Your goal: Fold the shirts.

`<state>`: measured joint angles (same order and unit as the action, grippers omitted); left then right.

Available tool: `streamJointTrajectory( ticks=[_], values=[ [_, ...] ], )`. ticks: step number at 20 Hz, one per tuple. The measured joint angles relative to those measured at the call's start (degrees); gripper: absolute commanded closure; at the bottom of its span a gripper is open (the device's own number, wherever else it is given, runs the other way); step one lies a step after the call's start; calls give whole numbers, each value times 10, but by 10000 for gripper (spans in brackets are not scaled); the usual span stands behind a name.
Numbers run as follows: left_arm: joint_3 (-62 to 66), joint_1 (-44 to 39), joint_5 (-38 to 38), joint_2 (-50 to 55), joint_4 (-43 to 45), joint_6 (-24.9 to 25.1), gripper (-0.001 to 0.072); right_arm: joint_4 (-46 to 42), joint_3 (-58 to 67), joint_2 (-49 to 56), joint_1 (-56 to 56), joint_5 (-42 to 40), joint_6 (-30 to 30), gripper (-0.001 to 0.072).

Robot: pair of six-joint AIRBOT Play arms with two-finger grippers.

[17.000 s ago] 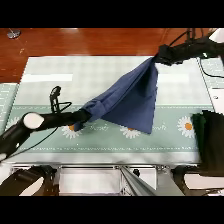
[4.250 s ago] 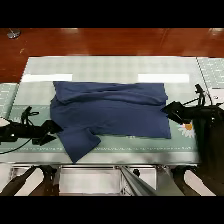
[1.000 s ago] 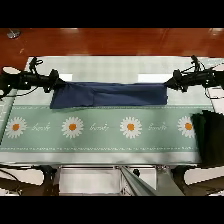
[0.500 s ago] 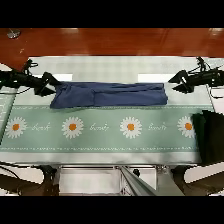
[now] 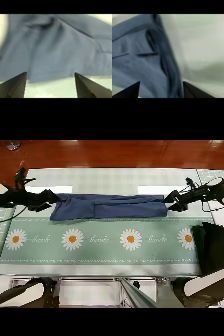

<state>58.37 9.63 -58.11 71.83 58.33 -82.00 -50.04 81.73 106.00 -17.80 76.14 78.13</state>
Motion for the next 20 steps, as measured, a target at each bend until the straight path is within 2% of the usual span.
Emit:
streamJointTrajectory(
  ticks=[1,2,3,4,5,6,7,8,11,14,16,20],
  values=[
    [-10,-20,9,-15,0,-2,7,10,0,5,9,4,-3,101],
    [-16,-39,17,-25,0,-2,7,17,0,9,18,5,-5,153],
    [-21,-61,24,-31,-4,-3,7,21,0,13,26,5,-7,283],
    [-24,-80,30,-36,-9,-3,8,19,0,16,34,2,-8,550],
    [-27,-99,35,-38,-16,-4,13,14,2,18,42,0,-12,686],
    [-29,-118,40,-38,-21,-4,180,21,6,18,47,5,-14,687],
    [-30,-132,43,-37,-27,-4,568,27,10,17,52,11,-18,687],
    [-31,-144,43,-36,-31,-4,675,25,13,12,53,19,-20,688],
    [-33,-174,49,-35,-39,-1,675,10,13,-29,52,37,-22,688],
    [-33,-209,54,-34,-44,7,675,-17,-26,-114,39,42,-23,688],
    [-33,-247,64,-33,-46,12,675,-32,-80,-195,27,37,-26,687],
    [-30,-355,144,-7,-48,14,676,-55,-214,-389,7,31,-26,687]
  ],
)
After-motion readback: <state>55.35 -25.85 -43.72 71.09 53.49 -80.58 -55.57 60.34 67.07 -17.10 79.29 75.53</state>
